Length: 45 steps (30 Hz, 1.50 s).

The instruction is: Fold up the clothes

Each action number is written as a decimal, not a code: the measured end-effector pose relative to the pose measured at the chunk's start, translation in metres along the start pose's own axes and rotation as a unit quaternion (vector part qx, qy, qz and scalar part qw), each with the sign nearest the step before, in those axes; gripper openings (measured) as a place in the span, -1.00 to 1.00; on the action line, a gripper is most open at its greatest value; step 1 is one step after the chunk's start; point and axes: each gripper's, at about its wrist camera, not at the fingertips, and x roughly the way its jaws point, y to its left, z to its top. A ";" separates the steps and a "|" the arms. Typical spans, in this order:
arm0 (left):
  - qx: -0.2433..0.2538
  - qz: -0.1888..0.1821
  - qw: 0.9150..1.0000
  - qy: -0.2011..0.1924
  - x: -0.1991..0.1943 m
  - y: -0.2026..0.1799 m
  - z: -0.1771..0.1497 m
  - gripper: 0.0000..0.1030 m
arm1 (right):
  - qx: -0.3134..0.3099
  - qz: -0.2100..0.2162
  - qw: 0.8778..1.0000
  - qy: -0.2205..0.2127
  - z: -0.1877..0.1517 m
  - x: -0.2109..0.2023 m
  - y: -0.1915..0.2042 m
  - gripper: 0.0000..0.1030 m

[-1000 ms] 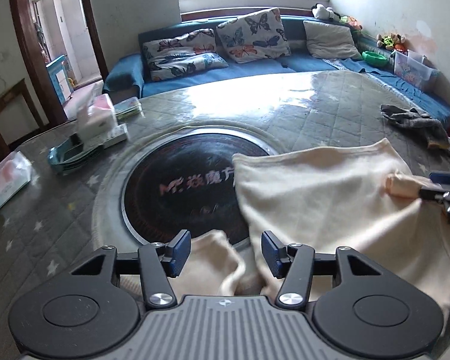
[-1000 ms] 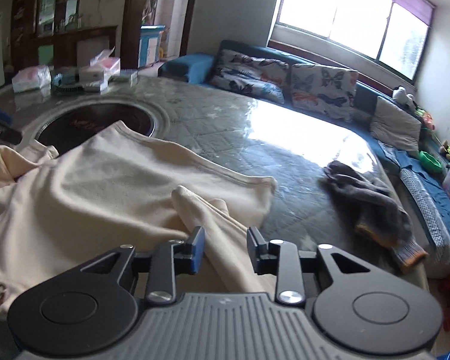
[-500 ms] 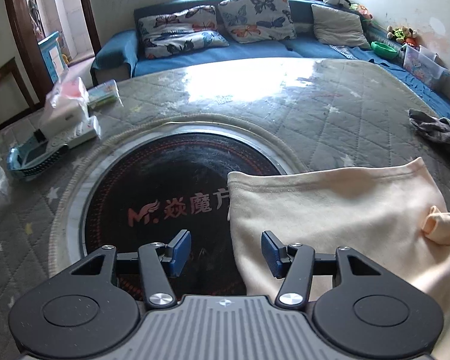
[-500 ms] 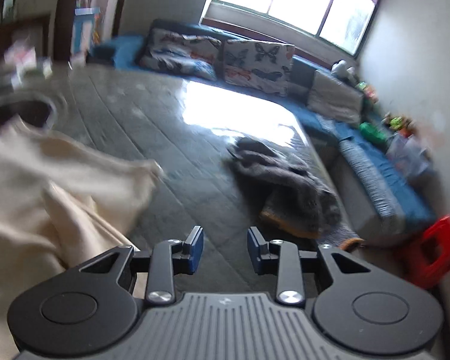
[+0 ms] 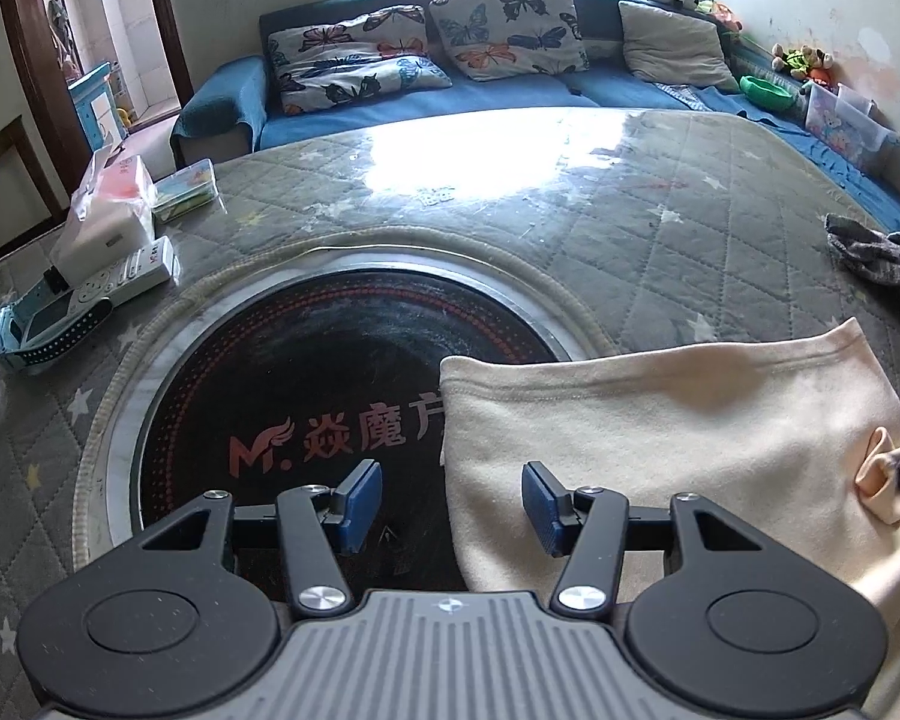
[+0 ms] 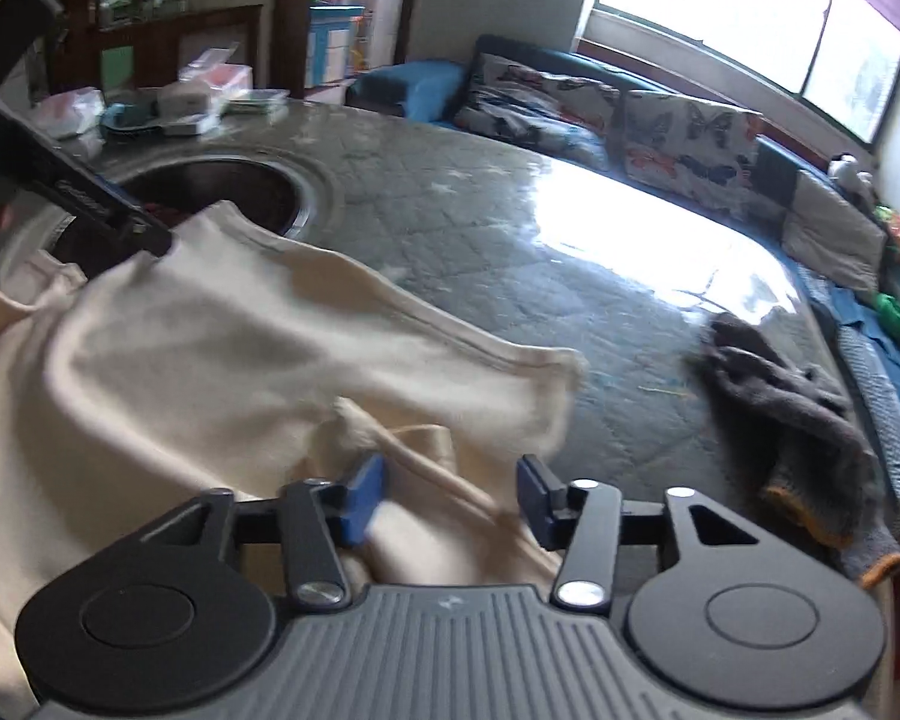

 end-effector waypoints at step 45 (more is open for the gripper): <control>0.014 -0.019 1.000 0.003 0.031 -0.006 0.018 -0.79 | 0.123 0.037 0.991 0.037 0.041 0.061 -0.072 -0.90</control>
